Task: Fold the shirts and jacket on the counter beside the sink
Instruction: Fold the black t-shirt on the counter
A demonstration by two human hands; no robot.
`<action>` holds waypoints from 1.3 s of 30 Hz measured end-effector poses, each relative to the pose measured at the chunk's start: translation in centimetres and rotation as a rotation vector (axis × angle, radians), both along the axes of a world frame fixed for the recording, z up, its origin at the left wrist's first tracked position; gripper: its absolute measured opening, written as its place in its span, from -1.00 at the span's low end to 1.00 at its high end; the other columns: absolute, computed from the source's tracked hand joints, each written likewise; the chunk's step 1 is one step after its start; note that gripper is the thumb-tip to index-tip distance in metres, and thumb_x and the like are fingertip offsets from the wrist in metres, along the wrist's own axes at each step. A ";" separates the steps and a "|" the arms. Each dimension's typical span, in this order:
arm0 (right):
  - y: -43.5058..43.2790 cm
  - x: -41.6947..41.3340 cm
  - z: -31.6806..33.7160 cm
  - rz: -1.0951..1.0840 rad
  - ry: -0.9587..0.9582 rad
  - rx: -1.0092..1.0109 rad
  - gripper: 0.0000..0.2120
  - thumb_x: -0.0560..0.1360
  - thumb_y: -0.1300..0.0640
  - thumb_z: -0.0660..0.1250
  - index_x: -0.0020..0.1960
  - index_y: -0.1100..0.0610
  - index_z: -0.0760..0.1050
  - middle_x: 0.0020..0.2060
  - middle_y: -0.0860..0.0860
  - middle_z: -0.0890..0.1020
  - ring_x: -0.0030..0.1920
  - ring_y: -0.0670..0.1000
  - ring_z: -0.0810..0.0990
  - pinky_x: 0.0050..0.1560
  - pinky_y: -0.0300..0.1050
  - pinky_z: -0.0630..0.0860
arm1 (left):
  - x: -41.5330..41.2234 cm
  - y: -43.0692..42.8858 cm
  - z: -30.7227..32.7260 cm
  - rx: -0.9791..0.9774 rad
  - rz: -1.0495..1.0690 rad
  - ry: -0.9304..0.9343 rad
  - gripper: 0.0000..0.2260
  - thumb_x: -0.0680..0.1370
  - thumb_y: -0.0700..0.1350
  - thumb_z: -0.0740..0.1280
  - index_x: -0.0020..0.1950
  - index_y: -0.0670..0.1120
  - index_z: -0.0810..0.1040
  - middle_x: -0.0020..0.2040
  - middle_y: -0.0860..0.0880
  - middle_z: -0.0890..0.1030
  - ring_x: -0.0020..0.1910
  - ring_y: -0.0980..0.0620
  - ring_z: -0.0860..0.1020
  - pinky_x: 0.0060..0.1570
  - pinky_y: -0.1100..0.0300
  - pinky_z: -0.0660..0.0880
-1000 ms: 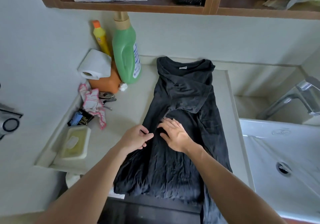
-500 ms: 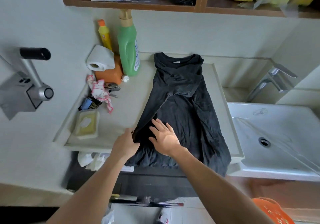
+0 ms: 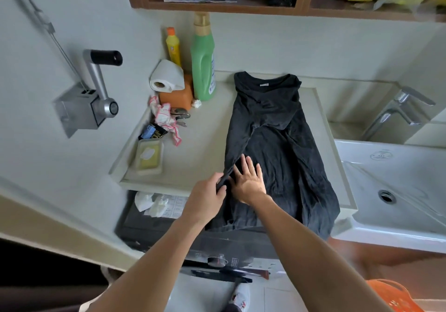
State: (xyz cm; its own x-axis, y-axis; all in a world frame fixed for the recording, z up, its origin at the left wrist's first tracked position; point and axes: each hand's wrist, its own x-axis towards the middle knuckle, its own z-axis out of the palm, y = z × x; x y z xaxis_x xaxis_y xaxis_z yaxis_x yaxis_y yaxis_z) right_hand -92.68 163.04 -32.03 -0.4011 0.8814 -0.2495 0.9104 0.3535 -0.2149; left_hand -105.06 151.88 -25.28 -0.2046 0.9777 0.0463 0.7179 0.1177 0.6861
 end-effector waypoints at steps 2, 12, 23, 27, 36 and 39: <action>1.1 -0.2 1.6 -0.084 0.225 -0.102 -0.54 0.69 -0.02 -0.04 0.56 0.04 0.19 0.60 0.07 0.07 0.60 0.06 -0.05 0.56 0.13 -0.05 | 0.4 0.2 0.0 -0.019 0.018 0.010 -0.65 0.62 -0.09 0.31 0.41 -0.08 0.48 0.10 -0.09 0.68 0.08 -0.09 0.63 0.11 0.09 0.54; 2.7 0.0 5.6 -0.520 1.140 -0.473 -0.64 0.57 0.25 0.24 0.35 0.07 0.42 -0.05 0.08 0.56 -0.25 -0.05 0.62 -0.39 -0.15 0.59 | 2.9 0.7 0.1 -0.041 -0.061 0.120 -0.37 0.52 -0.33 0.32 0.56 -0.07 0.23 0.43 -0.07 0.45 0.37 -0.06 0.45 0.31 0.12 0.40; 1.2 6.8 4.1 -0.607 0.755 -0.472 -0.66 0.57 -0.11 0.33 0.16 0.14 0.49 -0.16 0.09 0.67 -0.26 0.02 0.67 -0.29 -0.10 0.65 | 0.4 -1.3 -2.8 -0.490 -0.106 -0.270 -0.91 0.62 -0.01 0.28 0.02 0.00 0.54 -0.13 0.03 0.68 -0.33 0.08 0.67 -0.37 0.27 0.55; -1.3 6.9 4.2 -0.467 0.619 -0.339 -0.59 0.52 -0.20 0.35 0.00 0.17 0.54 -0.25 0.03 0.59 -0.29 -0.02 0.60 -0.33 -0.23 0.55 | -0.2 -1.8 -4.0 -0.531 -0.083 -0.238 -0.67 0.56 0.08 0.33 0.28 0.08 0.37 0.11 0.11 0.59 0.00 0.08 0.64 0.02 0.10 0.61; -6.0 7.3 3.1 -0.434 0.553 -0.490 -0.73 0.58 0.04 0.34 0.15 0.13 0.33 -0.26 0.14 0.55 -0.57 -0.03 0.55 -0.58 -0.24 0.39 | 2.6 -1.3 -4.8 -0.486 0.041 -0.504 -0.64 0.51 0.06 0.42 0.25 0.03 0.44 0.04 -0.01 0.66 0.03 -0.01 0.63 0.07 -0.02 0.59; -5.2 7.4 4.6 -0.417 0.422 -0.387 -0.60 0.53 -0.25 0.29 -0.08 0.11 0.40 -0.34 0.09 0.60 -0.53 -0.06 0.62 -0.53 -0.26 0.41 | 2.3 -0.8 -4.3 -0.560 0.023 -0.462 -0.79 0.54 0.07 0.38 0.10 0.06 0.44 -0.10 -0.08 0.63 -0.20 -0.04 0.60 -0.23 0.12 0.52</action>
State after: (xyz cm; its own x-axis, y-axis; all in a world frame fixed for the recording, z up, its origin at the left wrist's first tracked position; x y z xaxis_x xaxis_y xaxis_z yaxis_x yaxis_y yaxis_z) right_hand -85.27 157.83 -27.44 -0.1807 0.8620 -0.4736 0.7644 -0.1799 -0.6192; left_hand -102.72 151.04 -29.61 -0.1032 0.8247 -0.5560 0.3622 0.5518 0.7512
